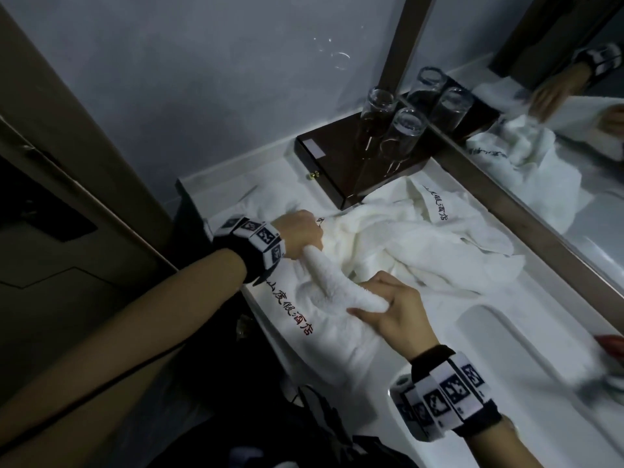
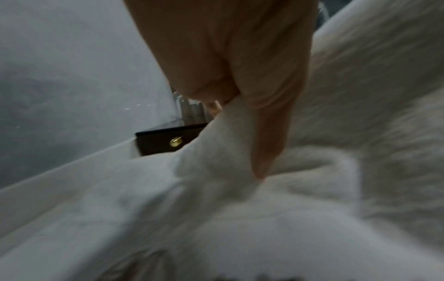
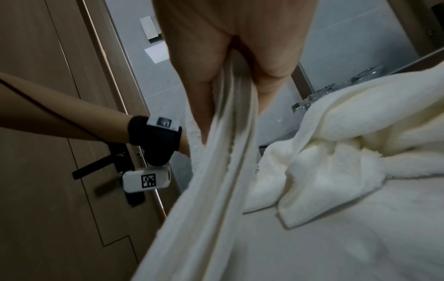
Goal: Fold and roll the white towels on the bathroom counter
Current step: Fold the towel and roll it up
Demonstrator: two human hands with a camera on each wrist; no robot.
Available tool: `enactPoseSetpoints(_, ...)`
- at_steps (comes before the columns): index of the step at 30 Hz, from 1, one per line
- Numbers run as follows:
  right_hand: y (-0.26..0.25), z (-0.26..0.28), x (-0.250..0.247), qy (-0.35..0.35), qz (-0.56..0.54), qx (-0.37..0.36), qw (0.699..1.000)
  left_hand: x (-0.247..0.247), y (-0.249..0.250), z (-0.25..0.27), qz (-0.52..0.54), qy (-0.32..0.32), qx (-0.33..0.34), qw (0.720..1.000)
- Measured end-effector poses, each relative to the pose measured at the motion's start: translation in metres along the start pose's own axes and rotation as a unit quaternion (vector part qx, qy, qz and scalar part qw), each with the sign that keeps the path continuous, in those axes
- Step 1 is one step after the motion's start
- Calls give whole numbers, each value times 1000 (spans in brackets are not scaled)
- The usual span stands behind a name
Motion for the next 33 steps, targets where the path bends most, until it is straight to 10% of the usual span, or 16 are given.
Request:
enactPoseSetpoints(5, -1, 6, -12, -6, -28, 25, 999, 1, -38, 18, 39, -3, -203, 978)
enactPoseSetpoints(10, -17, 1, -17, -24, -114, 1, 993, -16, -63, 43, 158, 234, -240, 929)
enactPoseSetpoints(13, -33, -7, -18, -56, -145, -23, 988, -21, -67, 51, 232, 441, -222, 838)
enactPoseSetpoints(16, -41, -13, -10, -92, -147, -28, 984, -5, -68, 55, 461, 525, -285, 656)
enactPoseSetpoints(17, -41, -13, -2, -112, -132, -17, 985, 9, -68, 56, 475, 496, -303, 661)
enactPoseSetpoints(21, -30, -16, 45, -201, -23, 3, 979, 76, -57, 72, 275, 242, -320, 874)
enactPoseSetpoints(25, -26, -22, 79, -223, -1, 13, 975, 126, -29, 91, 270, 136, -200, 932)
enactPoseSetpoints(29, -27, -26, 92, -177, -36, 22, 983, 136, 11, 101, 342, 180, -104, 916)
enactPoseSetpoints(33, -30, -30, 97, -114, -60, 12, 992, 126, 45, 115, 551, 281, -97, 780)
Point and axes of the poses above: each hand's wrist, its own z-axis away from the middle knuckle, its own x-axis out of the palm, y = z × x, the point moved 1 cm from there along -z, towards the middle knuckle, and after that the axes turned 2 degrees about x, right-handed, at the moved point
